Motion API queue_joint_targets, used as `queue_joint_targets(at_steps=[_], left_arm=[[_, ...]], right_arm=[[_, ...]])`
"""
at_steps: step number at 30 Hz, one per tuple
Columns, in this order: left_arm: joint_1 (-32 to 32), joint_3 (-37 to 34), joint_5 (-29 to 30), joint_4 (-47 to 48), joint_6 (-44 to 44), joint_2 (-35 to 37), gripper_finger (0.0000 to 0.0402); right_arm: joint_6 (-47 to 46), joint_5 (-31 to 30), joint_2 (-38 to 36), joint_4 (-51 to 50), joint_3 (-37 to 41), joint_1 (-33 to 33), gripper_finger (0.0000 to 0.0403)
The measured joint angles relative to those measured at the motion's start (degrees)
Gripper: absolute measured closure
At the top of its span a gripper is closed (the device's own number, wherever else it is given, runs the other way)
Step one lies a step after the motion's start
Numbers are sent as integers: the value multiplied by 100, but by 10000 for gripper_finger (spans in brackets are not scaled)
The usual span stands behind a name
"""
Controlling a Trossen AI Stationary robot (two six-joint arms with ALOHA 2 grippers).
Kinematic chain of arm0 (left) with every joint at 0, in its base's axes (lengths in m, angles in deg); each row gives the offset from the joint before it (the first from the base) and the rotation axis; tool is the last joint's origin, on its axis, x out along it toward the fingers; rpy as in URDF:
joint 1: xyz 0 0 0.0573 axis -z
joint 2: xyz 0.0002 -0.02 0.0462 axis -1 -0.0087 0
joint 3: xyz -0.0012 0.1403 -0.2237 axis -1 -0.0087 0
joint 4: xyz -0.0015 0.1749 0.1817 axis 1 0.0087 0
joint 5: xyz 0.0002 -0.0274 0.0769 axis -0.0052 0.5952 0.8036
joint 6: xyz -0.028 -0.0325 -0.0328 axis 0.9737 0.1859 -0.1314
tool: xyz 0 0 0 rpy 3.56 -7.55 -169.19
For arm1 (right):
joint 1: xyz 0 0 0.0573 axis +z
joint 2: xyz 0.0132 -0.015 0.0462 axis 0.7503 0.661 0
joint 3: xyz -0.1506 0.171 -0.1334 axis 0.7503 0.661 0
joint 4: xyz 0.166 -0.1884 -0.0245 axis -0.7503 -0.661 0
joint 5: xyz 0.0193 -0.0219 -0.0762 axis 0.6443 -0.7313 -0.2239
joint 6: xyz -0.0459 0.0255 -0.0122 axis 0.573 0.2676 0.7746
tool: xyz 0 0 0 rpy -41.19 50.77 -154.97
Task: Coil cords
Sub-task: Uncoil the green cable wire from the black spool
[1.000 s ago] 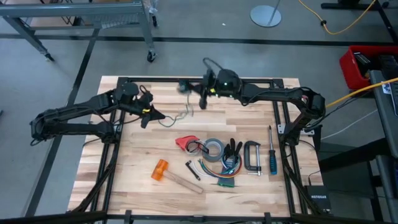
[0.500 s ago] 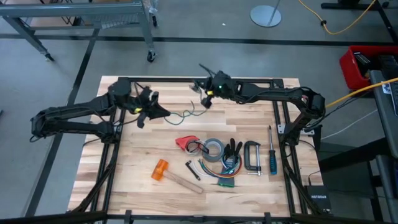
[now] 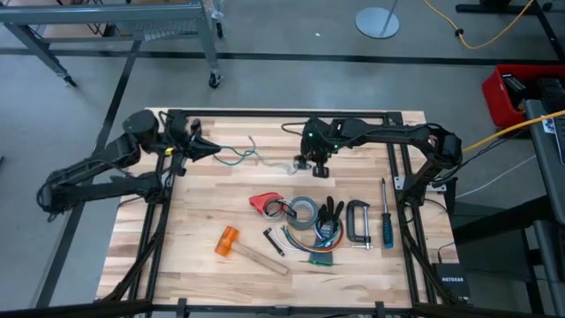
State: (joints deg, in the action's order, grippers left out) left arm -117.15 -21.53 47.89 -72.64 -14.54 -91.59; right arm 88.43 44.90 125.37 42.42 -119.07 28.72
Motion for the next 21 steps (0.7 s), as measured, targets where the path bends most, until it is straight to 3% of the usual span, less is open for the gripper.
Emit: queue_joint_targets(at_steps=[5, 11, 16, 21], left_arm=[[-196, 0, 21, 1439, -162, 447, 400], [-197, 0, 19, 2262, -24, 472, 400], [-198, 0, 23, 2272, -36, 229, 400], [-198, 0, 23, 2239, -38, -166, 400]], right_arm=[[94, 783, 0, 316, 0, 0, 402], [-36, 1454, 0, 2220, 0, 0, 402], [-582, 1170, 0, 4515, 0, 0, 402], [-1029, 91, 0, 6142, 0, 0, 402]])
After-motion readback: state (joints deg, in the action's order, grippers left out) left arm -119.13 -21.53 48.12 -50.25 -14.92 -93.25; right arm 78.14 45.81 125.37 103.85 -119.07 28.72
